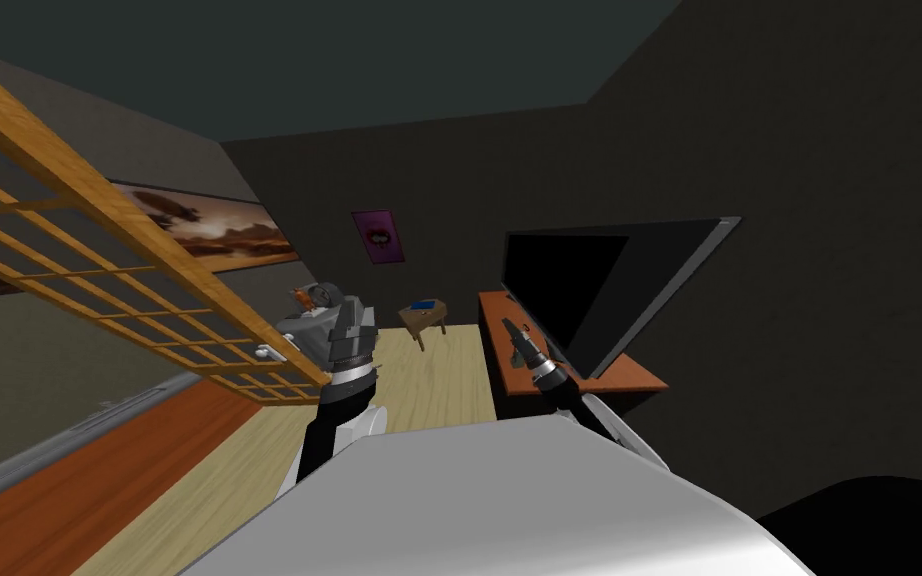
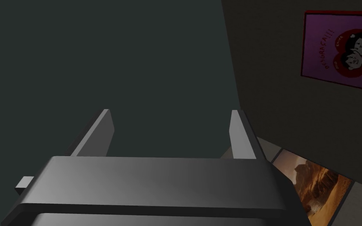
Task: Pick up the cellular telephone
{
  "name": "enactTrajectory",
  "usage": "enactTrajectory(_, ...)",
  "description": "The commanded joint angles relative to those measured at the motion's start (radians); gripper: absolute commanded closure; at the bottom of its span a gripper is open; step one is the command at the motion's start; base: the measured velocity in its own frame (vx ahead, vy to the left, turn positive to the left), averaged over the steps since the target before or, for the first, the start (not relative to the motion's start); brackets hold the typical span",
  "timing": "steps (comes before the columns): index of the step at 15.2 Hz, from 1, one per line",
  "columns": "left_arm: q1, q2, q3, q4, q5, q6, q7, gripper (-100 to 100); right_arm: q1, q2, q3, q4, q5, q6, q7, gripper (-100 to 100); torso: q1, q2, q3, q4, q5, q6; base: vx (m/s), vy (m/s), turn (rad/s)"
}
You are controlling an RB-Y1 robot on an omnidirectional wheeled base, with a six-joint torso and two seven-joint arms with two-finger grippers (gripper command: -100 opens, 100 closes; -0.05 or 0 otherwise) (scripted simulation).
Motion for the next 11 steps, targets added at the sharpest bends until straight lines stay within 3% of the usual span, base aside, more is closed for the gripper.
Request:
enactTrajectory(1, 0.0, 0.0, 0.0, 0.0, 0.0, 0.0, 0.0, 0, 0.001, -0.042, 0.017, 0.019, 0.015, 0.002, 0.01, -100, 0.0, 0.0, 0.0, 0.0, 0.0, 0.0, 0.057, 0.053, 0.108)
enactTrajectory(4, 0.0, 0.0, 0.0, 0.0, 0.0, 0.0, 0.0, 0, -0.004, -0.112, 0.059, 0.085, 0.054, -0.008, 0.034, -100, -0.003, 0.002, 0.001, 0.0, 0.0, 0.001, 0.01, 0.025, 0.02)
enactTrajectory(7, 0.0, 0.0, 0.0, 0.0, 0.0, 0.0, 0.0, 0, -0.004, -0.13, 0.059, 0.092, 0.054, -0.008, 0.034, -100, -0.004, 0.004, 0.002, 0.001, -0.001, 0.0, -0.009, 0.014, 0.059)
enactTrajectory(8, 0.0, 0.0, 0.0, 0.0, 0.0, 0.0, 0.0, 0, -0.007, -0.174, 0.081, 0.13, 0.075, -0.013, 0.047, -100, -0.004, 0.005, 0.003, 0.001, -0.001, 0.0, -0.012, 0.008, 0.086)
enactTrajectory(10, 0.0, 0.0, 0.0, 0.0, 0.0, 0.0, 0.0, 0, -0.007, -0.174, 0.081, 0.13, 0.075, -0.013, 0.047, -100, -0.004, 0.004, 0.002, 0.001, -0.001, 0.001, 0.012, 0.047, 0.089)
enactTrajectory(11, 0.0, 0.0, 0.0, 0.0, 0.0, 0.0, 0.0, 0, -0.01, -0.217, 0.104, 0.169, 0.096, -0.018, 0.059, -100, -0.001, 0.003, 0.002, 0.001, 0.0, 0.0, 0.062, 0.094, 0.185)
